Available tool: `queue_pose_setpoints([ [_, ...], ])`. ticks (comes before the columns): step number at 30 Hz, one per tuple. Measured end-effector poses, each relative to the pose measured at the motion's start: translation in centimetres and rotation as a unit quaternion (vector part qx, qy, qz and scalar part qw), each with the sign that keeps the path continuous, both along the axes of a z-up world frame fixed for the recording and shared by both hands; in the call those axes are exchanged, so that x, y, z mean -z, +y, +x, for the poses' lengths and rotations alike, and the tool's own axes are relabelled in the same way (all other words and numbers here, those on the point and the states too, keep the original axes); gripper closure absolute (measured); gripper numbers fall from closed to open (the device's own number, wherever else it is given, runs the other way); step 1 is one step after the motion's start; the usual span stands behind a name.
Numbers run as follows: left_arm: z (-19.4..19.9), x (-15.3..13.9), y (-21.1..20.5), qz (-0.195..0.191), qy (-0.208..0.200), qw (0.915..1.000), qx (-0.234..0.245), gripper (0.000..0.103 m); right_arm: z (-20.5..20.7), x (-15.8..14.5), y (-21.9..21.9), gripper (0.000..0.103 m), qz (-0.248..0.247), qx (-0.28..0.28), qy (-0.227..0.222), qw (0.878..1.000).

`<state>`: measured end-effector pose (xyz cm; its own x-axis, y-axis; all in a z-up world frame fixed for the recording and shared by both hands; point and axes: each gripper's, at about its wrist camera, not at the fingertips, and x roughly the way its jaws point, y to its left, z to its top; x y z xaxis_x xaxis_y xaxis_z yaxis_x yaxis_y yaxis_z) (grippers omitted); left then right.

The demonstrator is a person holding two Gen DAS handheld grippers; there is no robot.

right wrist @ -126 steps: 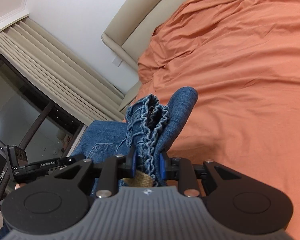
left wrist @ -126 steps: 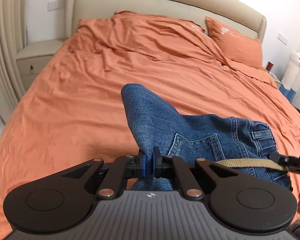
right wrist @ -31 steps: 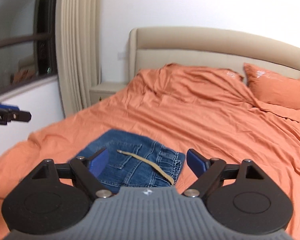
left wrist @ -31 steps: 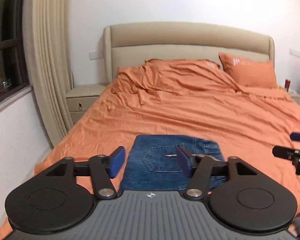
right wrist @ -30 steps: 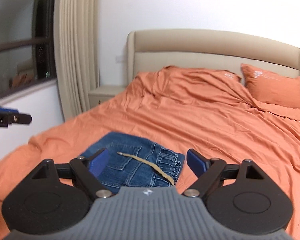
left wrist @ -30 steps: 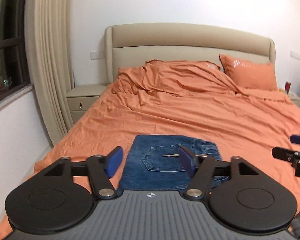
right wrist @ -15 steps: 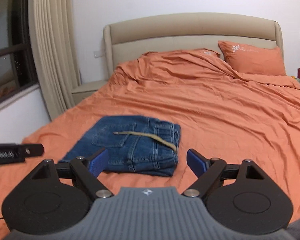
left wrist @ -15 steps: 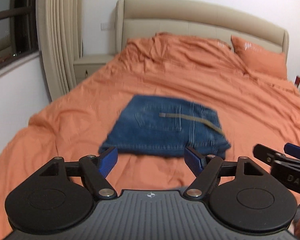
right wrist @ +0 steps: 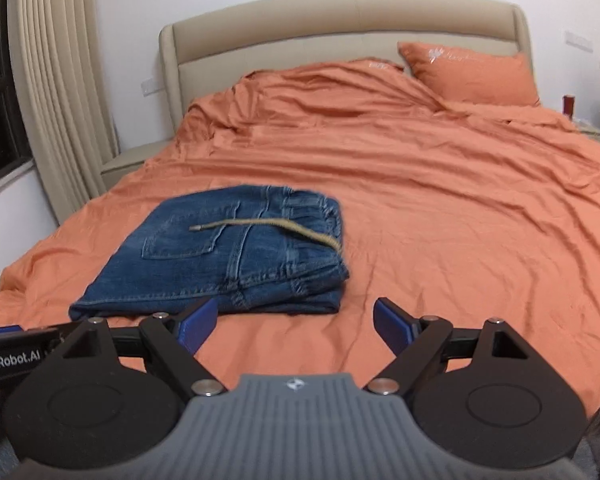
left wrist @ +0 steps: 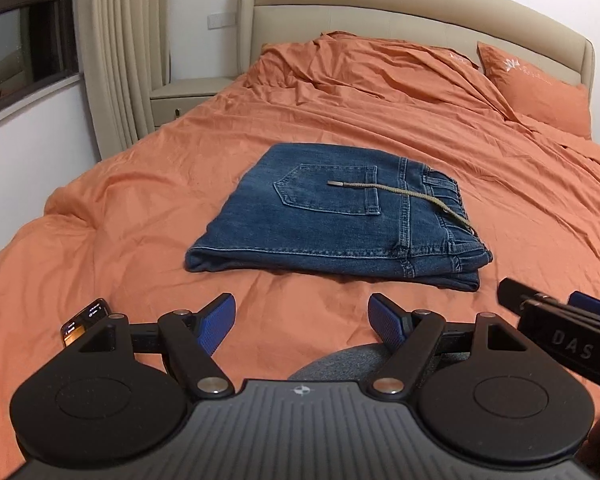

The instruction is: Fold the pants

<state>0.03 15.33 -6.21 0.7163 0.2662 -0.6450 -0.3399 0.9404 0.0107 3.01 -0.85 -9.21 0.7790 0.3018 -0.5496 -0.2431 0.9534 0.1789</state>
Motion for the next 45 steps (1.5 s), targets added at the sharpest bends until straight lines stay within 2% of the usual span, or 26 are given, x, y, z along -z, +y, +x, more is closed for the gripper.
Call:
queue_pose_setpoints([
  [5, 0.0, -0.1, -0.4, 0.01, 0.002, 0.9999, 0.001, 0.014, 0.7, 0.5, 0.3, 0.022, -0.01, -0.005, 0.022, 1.0],
  [22, -0.1, -0.5, -0.5, 0.013, 0.0, 0.9999, 0.002, 0.014, -0.5, 0.1, 0.2, 0.022, -0.017, -0.012, -0.008, 1.0],
  [45, -0.1, -0.5, -0.5, 0.012, 0.0, 0.9999, 0.002, 0.014, -0.6, 0.1, 0.2, 0.022, -0.018, -0.012, -0.008, 1.0],
])
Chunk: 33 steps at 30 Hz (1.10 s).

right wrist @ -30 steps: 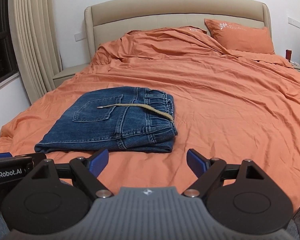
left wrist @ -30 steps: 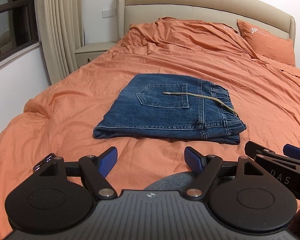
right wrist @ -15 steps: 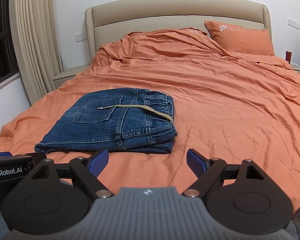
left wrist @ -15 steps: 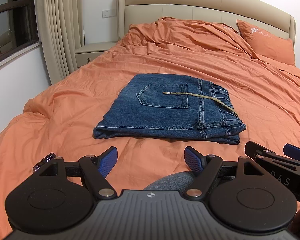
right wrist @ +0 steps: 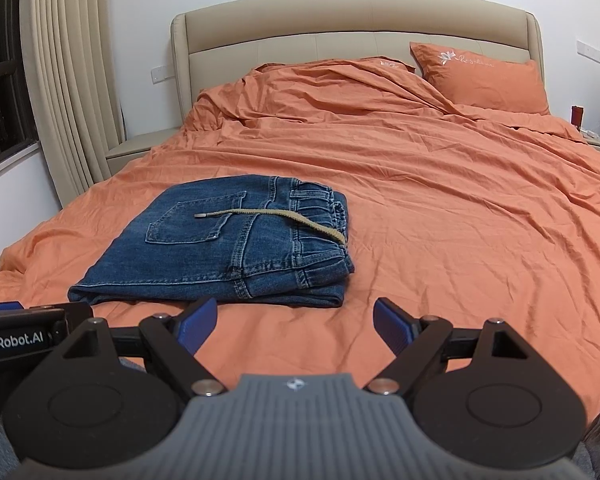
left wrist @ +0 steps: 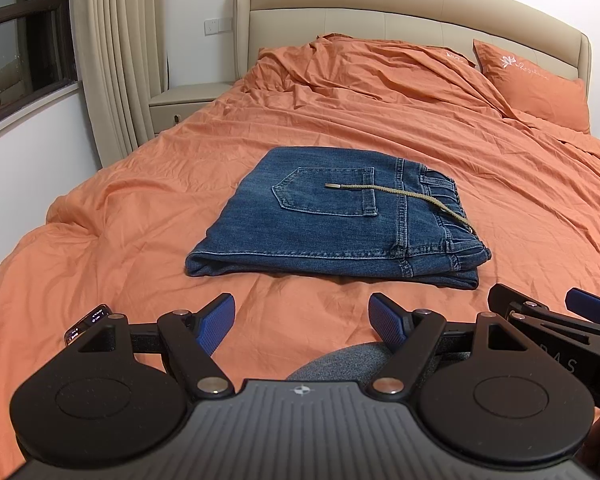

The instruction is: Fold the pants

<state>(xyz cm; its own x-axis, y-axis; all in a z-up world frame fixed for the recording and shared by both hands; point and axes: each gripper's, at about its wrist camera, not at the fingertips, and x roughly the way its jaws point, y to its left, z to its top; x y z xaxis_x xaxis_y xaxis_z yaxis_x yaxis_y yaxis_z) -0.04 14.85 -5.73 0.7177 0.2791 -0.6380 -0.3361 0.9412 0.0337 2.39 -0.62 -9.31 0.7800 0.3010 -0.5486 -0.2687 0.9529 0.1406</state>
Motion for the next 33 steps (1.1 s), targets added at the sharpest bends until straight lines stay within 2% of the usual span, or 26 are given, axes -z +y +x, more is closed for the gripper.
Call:
queue_pose_setpoints([
  [33, 0.01, -0.07, -0.01, 0.0, 0.0, 1.0, 0.0, 0.014, 0.12, 0.05, -0.1, 0.022, -0.001, -0.003, 0.003, 1.0],
])
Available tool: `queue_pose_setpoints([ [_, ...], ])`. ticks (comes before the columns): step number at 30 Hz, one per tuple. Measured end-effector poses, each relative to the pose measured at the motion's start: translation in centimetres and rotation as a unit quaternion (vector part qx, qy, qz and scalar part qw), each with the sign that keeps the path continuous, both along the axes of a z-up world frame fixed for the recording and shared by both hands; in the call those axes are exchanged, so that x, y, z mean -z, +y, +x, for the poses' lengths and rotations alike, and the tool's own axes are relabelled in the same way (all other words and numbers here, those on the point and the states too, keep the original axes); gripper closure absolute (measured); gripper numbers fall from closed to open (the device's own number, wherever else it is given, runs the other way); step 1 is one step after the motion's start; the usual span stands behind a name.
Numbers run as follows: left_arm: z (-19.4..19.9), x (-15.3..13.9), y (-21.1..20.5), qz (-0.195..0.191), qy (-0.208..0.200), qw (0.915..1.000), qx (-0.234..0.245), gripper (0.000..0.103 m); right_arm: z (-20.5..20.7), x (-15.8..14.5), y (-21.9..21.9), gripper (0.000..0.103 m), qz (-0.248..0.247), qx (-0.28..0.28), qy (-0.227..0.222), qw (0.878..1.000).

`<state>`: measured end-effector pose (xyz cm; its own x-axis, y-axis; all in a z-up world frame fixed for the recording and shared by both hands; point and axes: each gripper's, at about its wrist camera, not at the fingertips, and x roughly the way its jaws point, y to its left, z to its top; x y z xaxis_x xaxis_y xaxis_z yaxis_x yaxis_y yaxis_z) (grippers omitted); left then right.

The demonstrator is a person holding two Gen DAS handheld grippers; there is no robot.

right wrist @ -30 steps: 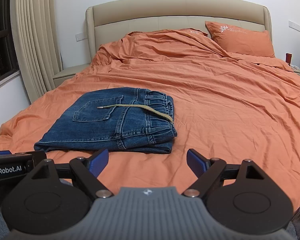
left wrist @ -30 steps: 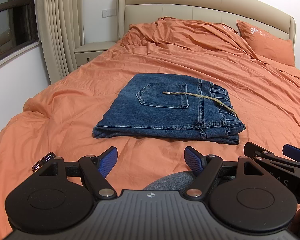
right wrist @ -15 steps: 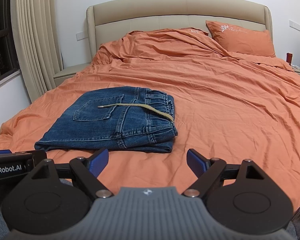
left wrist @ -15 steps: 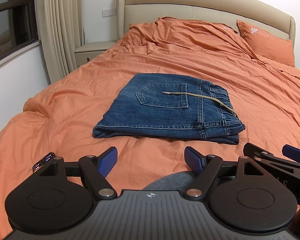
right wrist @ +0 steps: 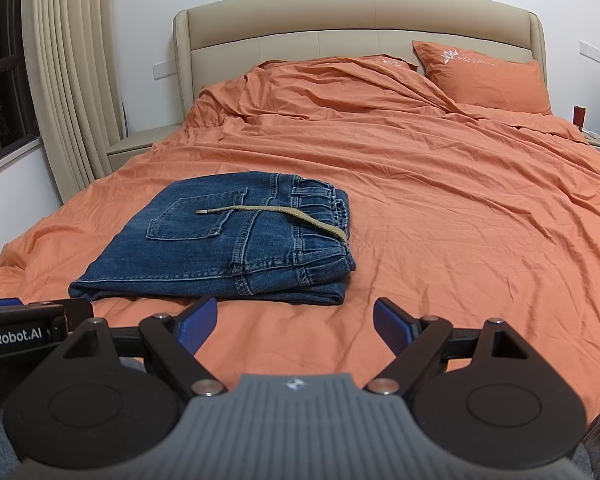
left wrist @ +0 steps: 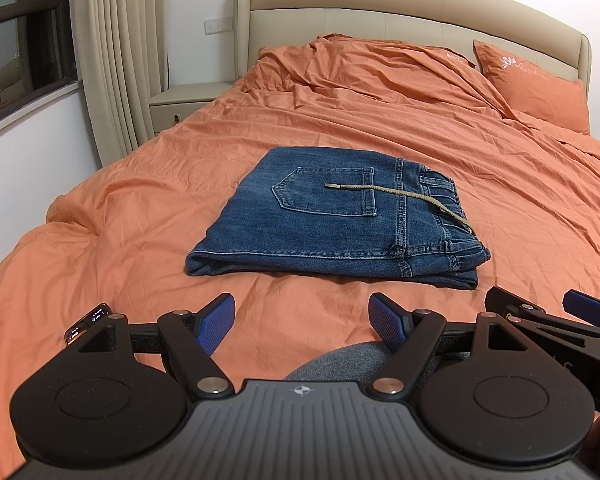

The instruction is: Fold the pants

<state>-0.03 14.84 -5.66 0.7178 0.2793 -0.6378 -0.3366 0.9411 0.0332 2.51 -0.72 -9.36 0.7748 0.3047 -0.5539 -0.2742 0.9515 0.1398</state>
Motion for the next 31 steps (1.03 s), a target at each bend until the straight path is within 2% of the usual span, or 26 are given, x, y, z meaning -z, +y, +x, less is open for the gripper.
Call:
queue_pose_setpoints([
  [31, -0.2, -0.26, -0.33, 0.007, -0.002, 1.0, 0.001, 0.014, 0.04, 0.21, -0.14, 0.022, -0.001, -0.004, 0.003, 1.0],
])
